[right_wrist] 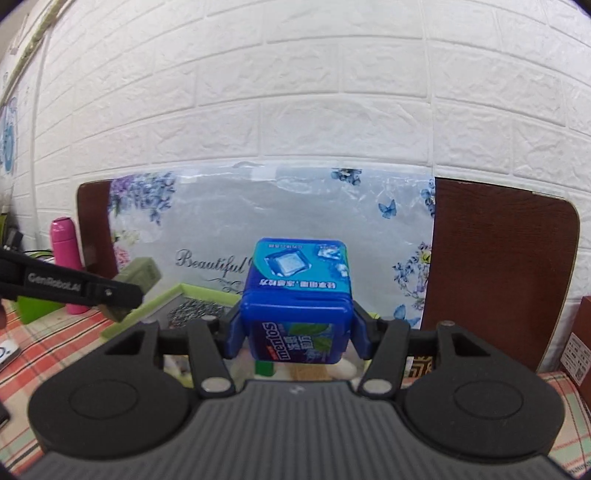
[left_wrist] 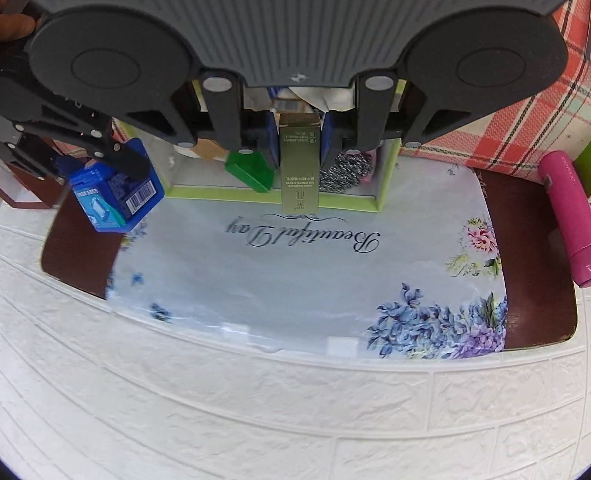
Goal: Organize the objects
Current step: 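Drop the olive box into the green box with the left tool while the right tool drops the blue bottle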
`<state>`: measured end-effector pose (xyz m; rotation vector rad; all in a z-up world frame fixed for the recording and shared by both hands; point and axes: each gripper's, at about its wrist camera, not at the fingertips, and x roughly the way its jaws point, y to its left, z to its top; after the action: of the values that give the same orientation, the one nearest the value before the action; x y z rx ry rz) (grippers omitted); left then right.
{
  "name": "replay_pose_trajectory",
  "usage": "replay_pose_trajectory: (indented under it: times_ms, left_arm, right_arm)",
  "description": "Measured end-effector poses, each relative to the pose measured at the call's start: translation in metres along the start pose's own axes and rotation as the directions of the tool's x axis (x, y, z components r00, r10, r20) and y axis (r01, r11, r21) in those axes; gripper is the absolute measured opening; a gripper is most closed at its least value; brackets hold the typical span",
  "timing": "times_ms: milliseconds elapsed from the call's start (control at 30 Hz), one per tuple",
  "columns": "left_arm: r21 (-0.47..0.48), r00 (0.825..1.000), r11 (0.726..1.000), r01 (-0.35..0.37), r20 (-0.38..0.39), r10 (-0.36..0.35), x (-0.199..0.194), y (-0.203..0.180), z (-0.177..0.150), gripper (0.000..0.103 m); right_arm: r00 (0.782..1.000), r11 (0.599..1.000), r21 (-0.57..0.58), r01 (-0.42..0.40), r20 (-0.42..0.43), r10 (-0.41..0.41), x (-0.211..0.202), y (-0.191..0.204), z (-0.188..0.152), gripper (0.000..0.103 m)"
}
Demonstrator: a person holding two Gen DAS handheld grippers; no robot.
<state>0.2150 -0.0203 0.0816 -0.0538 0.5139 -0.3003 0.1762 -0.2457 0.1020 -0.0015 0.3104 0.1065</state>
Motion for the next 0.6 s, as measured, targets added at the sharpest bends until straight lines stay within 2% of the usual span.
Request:
replay_pose_trajectory:
  times_ms: [100,133,167,200,233,300,367,467,600]
  left_arm:
    - [0.006,1.000,1.000,-0.022,-0.014,0.022,0.024,0.007,0.000,0.023]
    - [0.023,0.999,0.999,-0.032,-0.018,0.032,0.032,0.008,-0.004,0.031]
    - [0.037,0.998,0.998,-0.043,-0.038,0.045,0.039,0.009,-0.008,0.056]
    - [0.042,0.997,0.998,-0.050,-0.057,0.053,0.044,0.010,-0.015,0.067]
    - [0.035,0.997,0.998,-0.052,-0.054,0.054,0.044,0.012,-0.022,0.073]
    - [-0.001,0.997,0.999,-0.051,-0.053,0.051,0.043,0.016,-0.034,0.073]
    - [-0.035,0.998,0.998,-0.043,-0.054,0.041,0.040,0.019,-0.040,0.073]
    - [-0.039,0.998,0.998,-0.048,-0.041,0.047,0.032,0.017,-0.039,0.074]
    - [-0.059,0.997,0.997,-0.056,-0.057,0.053,0.018,0.013,-0.034,0.075]
  right_arm:
    - [1.000,1.000,0.023,0.006,-0.013,-0.006,0.028,-0.001,-0.005,0.055]
    - [1.000,1.000,0.025,0.000,-0.026,0.000,0.038,-0.001,-0.009,0.056]
    - [0.999,1.000,0.021,-0.007,-0.043,0.007,0.047,0.000,-0.014,0.066]
    - [0.998,1.000,0.009,-0.001,-0.067,0.002,0.052,0.001,-0.022,0.072]
    - [0.997,1.000,-0.005,0.013,-0.079,-0.013,0.053,0.003,-0.028,0.081]
    - [0.998,0.999,-0.042,0.028,-0.053,-0.030,0.047,0.007,-0.041,0.087]
    - [0.998,0.996,-0.073,0.045,-0.038,-0.048,0.042,0.011,-0.050,0.098]
    - [0.997,0.994,-0.095,0.059,-0.045,-0.064,0.038,0.014,-0.055,0.100]
    - [0.997,0.996,-0.068,0.059,-0.051,-0.063,0.026,0.014,-0.049,0.103]
